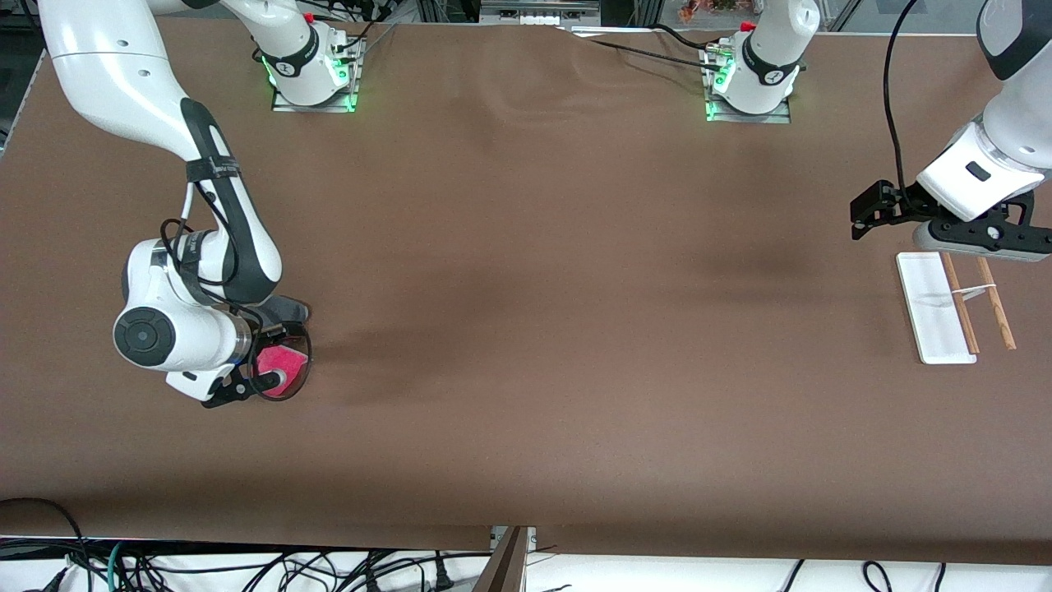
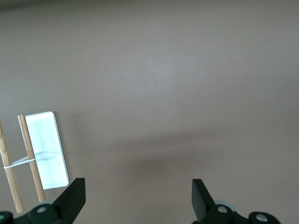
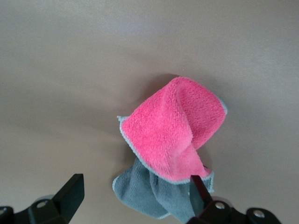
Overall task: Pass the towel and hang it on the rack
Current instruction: 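Close the right gripper on the towel's grey corner, then lift the towel with the right gripper toward the table's middle, then carry the towel with the right gripper while the left gripper reaches it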
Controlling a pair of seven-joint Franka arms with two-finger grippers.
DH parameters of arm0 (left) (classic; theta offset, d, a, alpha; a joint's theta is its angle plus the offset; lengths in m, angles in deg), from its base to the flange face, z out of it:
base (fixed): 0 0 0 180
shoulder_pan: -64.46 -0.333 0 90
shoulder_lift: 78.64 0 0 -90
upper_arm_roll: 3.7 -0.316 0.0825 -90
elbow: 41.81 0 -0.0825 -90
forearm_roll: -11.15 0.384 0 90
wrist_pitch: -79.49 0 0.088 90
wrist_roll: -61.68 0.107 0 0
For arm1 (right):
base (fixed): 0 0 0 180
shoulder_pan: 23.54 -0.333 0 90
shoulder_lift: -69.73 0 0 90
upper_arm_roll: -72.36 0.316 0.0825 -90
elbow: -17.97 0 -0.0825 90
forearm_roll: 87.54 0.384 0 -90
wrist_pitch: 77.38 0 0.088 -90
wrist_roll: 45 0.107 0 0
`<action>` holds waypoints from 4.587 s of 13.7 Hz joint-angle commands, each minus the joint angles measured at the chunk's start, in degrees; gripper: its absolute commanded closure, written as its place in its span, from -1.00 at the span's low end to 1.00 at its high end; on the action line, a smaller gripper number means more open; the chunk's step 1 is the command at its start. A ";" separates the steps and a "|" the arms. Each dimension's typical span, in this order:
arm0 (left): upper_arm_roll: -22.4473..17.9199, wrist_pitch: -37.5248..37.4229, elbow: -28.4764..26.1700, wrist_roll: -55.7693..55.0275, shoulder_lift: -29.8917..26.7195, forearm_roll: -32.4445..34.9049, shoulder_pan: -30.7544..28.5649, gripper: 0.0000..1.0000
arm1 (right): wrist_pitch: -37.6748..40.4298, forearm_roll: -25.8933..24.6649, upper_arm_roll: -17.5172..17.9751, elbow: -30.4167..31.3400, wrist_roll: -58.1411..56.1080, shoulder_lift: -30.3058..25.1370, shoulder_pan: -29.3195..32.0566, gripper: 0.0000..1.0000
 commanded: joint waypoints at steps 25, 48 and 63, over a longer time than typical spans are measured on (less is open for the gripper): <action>0.03 -1.39 2.07 1.34 0.87 0.34 -0.33 -1.00 | 6.78 0.69 7.63 -7.34 -2.55 -6.29 0.20 1.00; 0.99 -4.38 1.72 7.04 17.91 -49.09 -1.74 -1.00 | -8.65 -2.47 22.06 -17.13 35.51 -5.50 -22.83 1.00; 1.88 -3.24 -0.12 18.04 25.66 -80.08 4.33 -0.80 | -14.19 -2.47 21.71 -17.13 37.71 -4.36 -25.47 1.00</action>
